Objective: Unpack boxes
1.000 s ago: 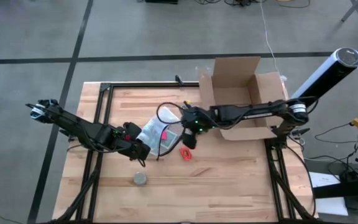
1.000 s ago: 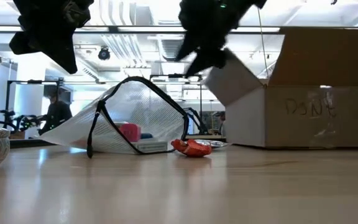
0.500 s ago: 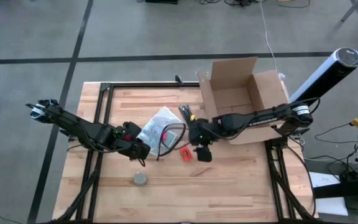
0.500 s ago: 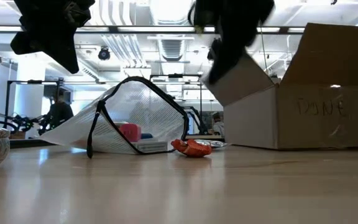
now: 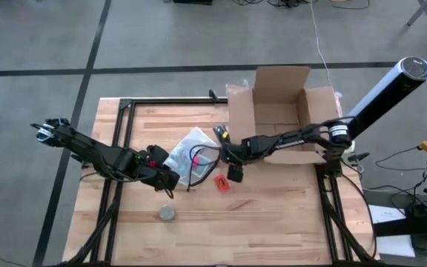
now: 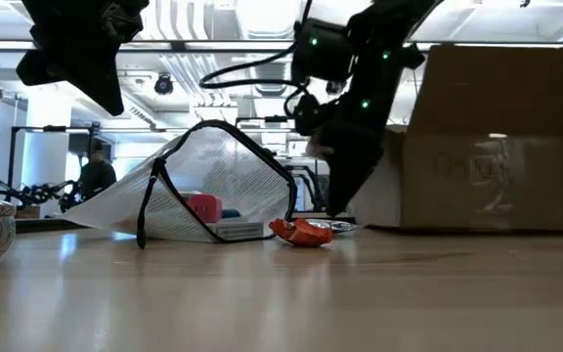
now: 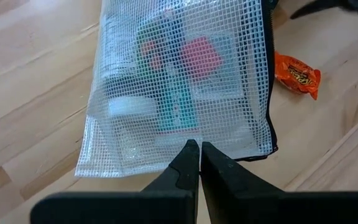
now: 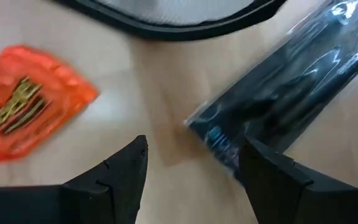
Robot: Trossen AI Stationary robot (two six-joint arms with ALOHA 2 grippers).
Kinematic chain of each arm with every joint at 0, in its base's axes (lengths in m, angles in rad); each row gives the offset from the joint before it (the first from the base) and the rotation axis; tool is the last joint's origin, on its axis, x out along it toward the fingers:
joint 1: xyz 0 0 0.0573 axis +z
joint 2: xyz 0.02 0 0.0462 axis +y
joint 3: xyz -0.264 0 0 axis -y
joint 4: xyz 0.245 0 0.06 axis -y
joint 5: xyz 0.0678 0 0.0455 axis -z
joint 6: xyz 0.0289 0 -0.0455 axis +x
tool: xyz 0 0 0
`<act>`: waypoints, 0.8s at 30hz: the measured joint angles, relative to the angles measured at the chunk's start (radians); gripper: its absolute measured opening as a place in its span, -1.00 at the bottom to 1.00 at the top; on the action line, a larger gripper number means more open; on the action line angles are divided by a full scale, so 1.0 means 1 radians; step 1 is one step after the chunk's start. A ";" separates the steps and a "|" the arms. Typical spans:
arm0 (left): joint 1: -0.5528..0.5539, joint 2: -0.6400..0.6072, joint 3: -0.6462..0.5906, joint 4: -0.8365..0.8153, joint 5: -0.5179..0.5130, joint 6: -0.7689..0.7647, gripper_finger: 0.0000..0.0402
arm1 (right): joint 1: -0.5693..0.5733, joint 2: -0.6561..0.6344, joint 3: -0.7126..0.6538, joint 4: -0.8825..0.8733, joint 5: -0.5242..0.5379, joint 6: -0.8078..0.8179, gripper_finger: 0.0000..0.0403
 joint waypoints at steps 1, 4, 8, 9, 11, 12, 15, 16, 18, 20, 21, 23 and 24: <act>0.000 0.000 0.000 0.000 0.001 0.000 -1.00 | -0.007 0.004 0.000 0.001 -0.006 -0.011 0.11; 0.000 0.000 0.000 0.000 0.001 0.000 -1.00 | -0.020 0.026 -0.003 0.001 -0.014 -0.053 0.10; 0.000 0.000 0.000 0.000 0.002 0.000 -1.00 | -0.025 0.083 -0.002 -0.002 -0.032 -0.082 0.07; 0.000 0.000 0.000 0.000 0.002 0.000 -1.00 | -0.026 0.092 -0.001 -0.003 -0.032 -0.082 0.05; 0.000 0.000 0.000 0.000 0.002 0.000 -1.00 | -0.027 0.113 0.002 -0.007 -0.033 -0.088 0.00; 0.000 0.000 0.000 0.000 0.002 -0.001 -1.00 | -0.027 0.119 0.001 -0.007 -0.034 -0.091 -0.03; 0.000 0.000 0.000 0.001 0.002 -0.009 -1.00 | -0.026 0.122 0.001 -0.006 -0.040 -0.091 -0.22; 0.000 0.000 0.000 0.002 0.002 -0.012 -1.00 | -0.026 0.118 0.000 -0.005 -0.040 -0.092 -0.31; 0.000 0.000 0.000 0.005 0.003 -0.015 -1.00 | -0.026 0.106 -0.002 -0.003 -0.042 -0.091 -0.53; 0.000 0.000 0.000 0.005 0.003 -0.016 -1.00 | -0.026 0.092 -0.002 -0.004 -0.038 -0.093 -0.79; 0.000 0.000 0.000 0.005 0.003 -0.017 -1.00 | -0.026 0.090 -0.004 -0.007 -0.032 -0.099 -0.89; 0.000 0.000 0.000 0.005 0.003 -0.017 -1.00 | -0.025 0.080 -0.005 -0.014 -0.023 -0.100 -0.95; 0.000 0.000 0.000 0.005 0.003 -0.018 -1.00 | -0.025 0.075 -0.006 -0.020 -0.018 -0.095 -0.95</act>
